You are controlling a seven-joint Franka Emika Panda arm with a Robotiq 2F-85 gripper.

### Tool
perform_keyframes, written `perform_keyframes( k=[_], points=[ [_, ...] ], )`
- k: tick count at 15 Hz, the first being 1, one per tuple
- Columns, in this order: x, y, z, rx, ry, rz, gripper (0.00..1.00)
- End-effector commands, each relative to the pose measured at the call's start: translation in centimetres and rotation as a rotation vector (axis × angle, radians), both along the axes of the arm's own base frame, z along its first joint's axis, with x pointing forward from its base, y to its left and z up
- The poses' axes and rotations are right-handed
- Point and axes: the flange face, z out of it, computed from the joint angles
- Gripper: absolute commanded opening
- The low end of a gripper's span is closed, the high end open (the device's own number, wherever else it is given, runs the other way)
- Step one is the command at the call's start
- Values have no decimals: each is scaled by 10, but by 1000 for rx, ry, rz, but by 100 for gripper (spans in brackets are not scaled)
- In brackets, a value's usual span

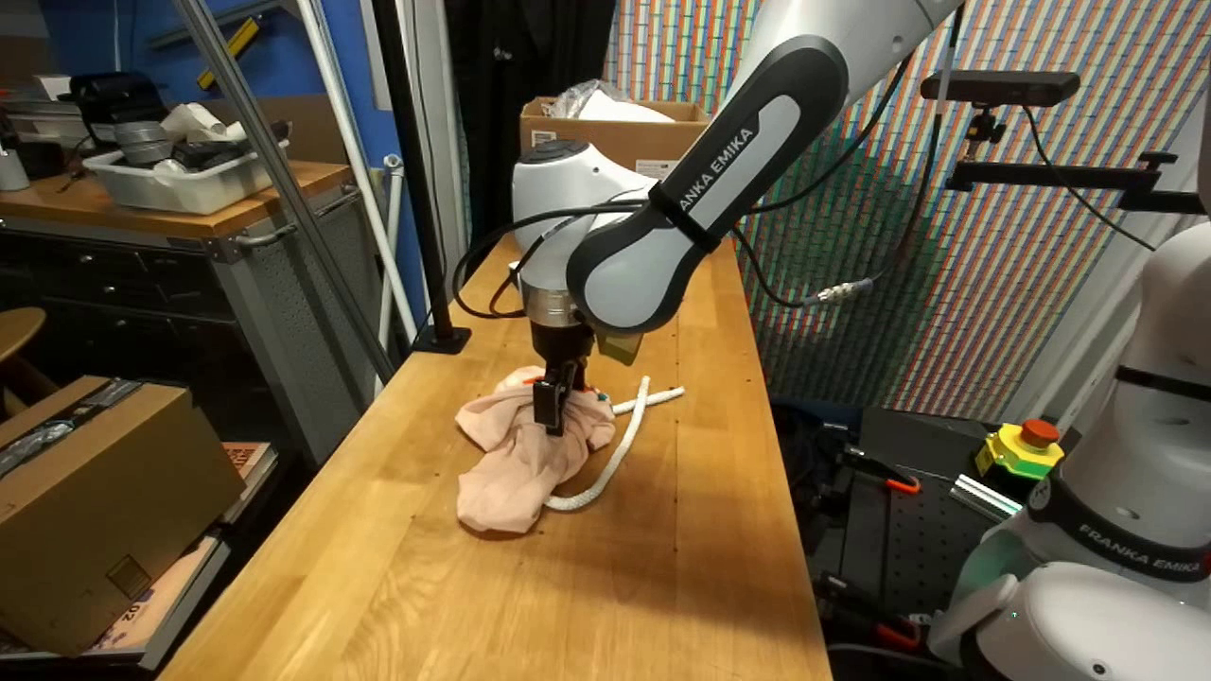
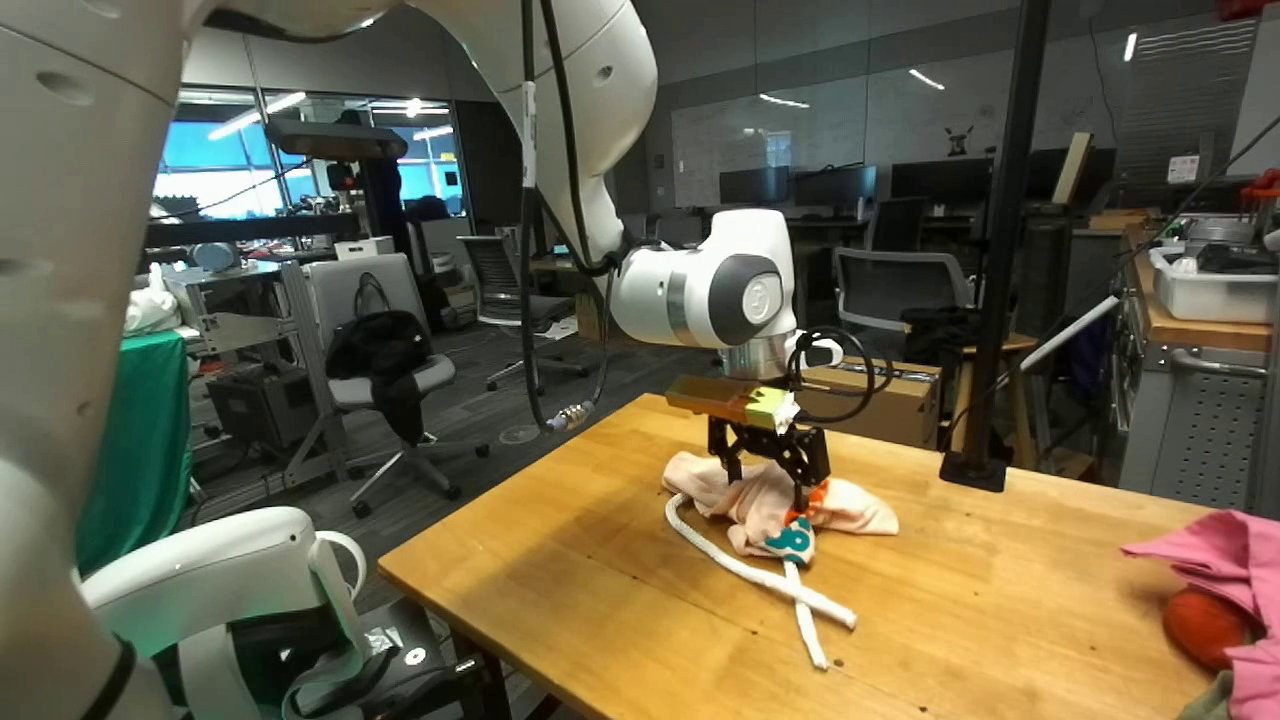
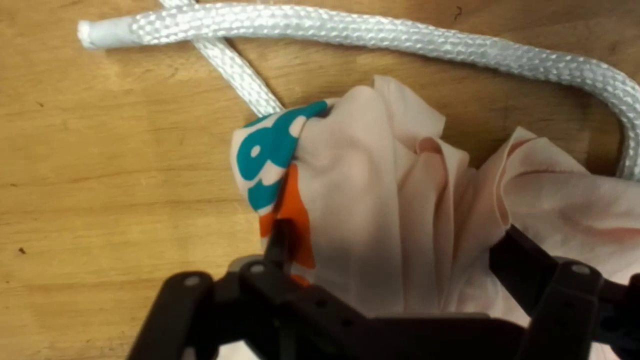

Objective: Move the pink shirt to the left then move the peach colored shirts to the right then move the turnip plushie to the left

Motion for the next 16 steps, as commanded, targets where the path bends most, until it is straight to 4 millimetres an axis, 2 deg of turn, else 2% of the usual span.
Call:
perform_keyframes(
  k=[1,2,11,14,16],
  points=[
    [2,0,-6,-8,-17,-12,100],
    [1,1,-7,-10,-18,-10,80],
    [1,7,7,-39,-46,23,12],
    [1,9,14,-52,-60,22,4],
    [2,9,24,-61,-71,18,8]
  ],
)
